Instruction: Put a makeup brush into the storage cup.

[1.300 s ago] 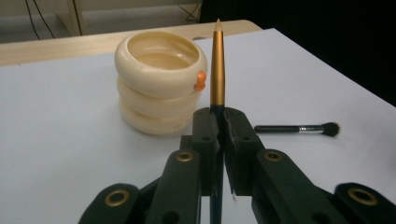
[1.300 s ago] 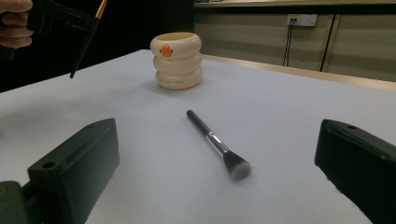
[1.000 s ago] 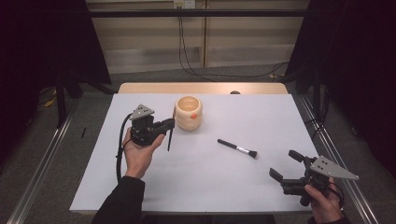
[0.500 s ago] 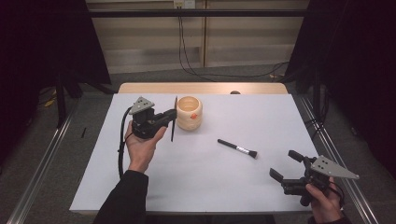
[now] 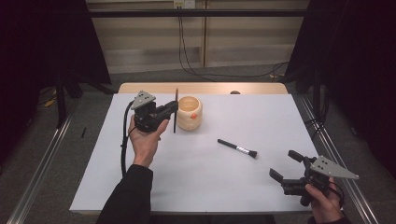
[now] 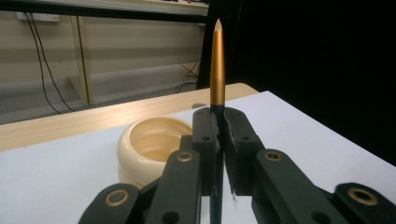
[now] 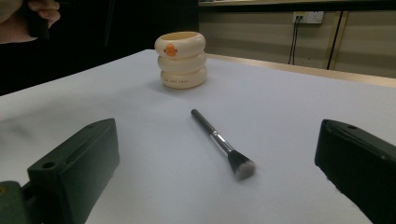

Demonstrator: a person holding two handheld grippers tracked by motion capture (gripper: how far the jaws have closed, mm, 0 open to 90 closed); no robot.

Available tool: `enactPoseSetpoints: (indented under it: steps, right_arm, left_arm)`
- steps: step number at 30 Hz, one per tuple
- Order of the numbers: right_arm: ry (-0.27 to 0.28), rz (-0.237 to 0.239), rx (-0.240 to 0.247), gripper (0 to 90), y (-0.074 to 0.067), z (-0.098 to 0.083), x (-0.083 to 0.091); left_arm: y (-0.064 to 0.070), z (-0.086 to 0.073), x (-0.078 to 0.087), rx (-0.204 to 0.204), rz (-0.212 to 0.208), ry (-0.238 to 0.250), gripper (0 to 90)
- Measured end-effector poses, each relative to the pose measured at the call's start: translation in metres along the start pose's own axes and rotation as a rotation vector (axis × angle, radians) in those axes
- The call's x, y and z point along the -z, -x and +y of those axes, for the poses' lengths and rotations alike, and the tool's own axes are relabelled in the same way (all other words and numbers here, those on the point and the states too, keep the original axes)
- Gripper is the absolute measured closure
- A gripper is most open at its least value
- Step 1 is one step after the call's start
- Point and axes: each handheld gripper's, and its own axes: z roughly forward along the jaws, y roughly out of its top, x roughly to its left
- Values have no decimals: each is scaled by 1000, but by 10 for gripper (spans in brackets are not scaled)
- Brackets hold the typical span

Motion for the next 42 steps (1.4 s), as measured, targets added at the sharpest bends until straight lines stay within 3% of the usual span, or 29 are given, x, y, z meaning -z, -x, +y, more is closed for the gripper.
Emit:
enactPoseSetpoints:
  steps: [8, 12, 16, 18, 24, 26, 28, 36, 42]
  right_arm:
    - [-1, 3, 0, 0, 0, 0, 0]
    - [-6, 1, 5, 0, 0, 0, 0]
    - [1, -3, 3, 0, 0, 0, 1]
    - [1, -3, 0, 0, 0, 0, 0]
    - [-7, -1, 7, 0, 1, 0, 1]
    - [-1, 2, -12, 0, 0, 0, 1]
    - [-7, 1, 7, 0, 1, -1, 1]
    - [-6, 7, -5, 0, 0, -1, 1]
    - [-5, 6, 2, 0, 1, -1, 1]
  left_arm:
    - [-2, 6, -7, -12, 8, -3, 839]
    - [0, 11, -12, -13, -13, 0, 839]
    - [0, 12, -17, 10, -22, 14, 839]
    - [1, 14, -24, -25, 0, 2, 839]
    - [0, 17, -33, -27, 6, 11, 839]
    - [0, 18, -34, -34, 15, 6, 839]
    - [-2, 21, -37, -49, 24, 15, 839]
    - [-8, 31, -42, -60, 28, 23, 839]
    - [-11, 37, -53, -41, 37, 19, 839]
